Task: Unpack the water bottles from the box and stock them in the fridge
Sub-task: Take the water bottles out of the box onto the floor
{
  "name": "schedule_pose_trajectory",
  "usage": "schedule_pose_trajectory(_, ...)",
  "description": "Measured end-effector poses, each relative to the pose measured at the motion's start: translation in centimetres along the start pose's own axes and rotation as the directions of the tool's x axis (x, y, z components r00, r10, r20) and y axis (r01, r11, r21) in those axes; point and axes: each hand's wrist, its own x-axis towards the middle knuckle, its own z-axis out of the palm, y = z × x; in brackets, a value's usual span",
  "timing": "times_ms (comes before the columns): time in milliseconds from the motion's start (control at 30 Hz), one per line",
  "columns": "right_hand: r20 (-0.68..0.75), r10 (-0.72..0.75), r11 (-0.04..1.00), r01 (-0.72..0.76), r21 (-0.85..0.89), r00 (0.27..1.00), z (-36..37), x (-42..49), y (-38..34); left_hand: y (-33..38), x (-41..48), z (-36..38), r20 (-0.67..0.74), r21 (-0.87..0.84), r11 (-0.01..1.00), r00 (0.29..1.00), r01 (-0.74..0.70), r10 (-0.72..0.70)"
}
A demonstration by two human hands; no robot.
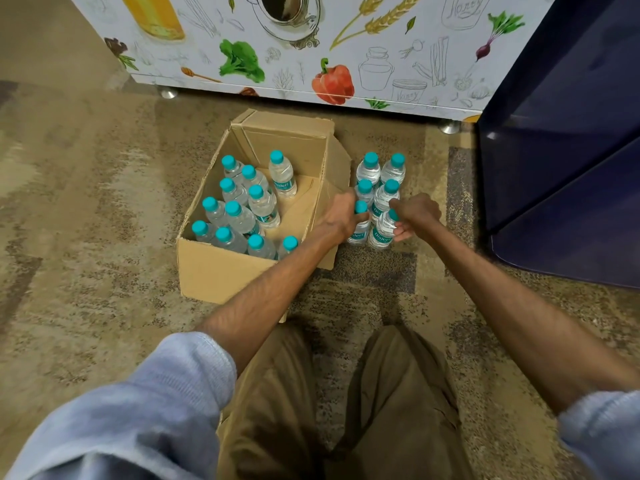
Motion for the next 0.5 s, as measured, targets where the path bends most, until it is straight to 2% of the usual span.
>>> schedule_pose_trajectory(100,-0.012,-0.011,1.0,0.011,0.0,1.0,0.0,-0.3,-0.2,0.0,0.2,0.2,0.002,-0.011,1.0,1.0,0.008,-0.008)
schedule_pose_trajectory(333,0.004,-0.126,0.977,0.124,-0.173,0.992,0.6,-1.4,-0.3,0.0,-0.1,0.8,-0.036,0.006,1.0,0.999,0.01,-0.01)
schedule_pose_trajectory(400,0.003,-0.228,0.899,0.211,-0.384,0.974,0.7,-1.7,-0.6,0.0,-0.3,0.7,-0.041,0.001,1.0,0.999,0.029,-0.029)
schedule_pose_trajectory(467,-0.026,-0.352,0.736,0.26,-0.625,0.935,0.7,-2.3,-1.0,0.0,-0.4,0.3,-0.032,0.062,0.998,0.999,0.029,-0.027)
schedule_pose_trajectory(500,-0.04,-0.41,0.673,0.272,-0.688,0.911,0.7,-2.6,-1.2,-0.1,-0.3,0.2,-0.027,0.096,0.995,0.999,0.027,-0.024)
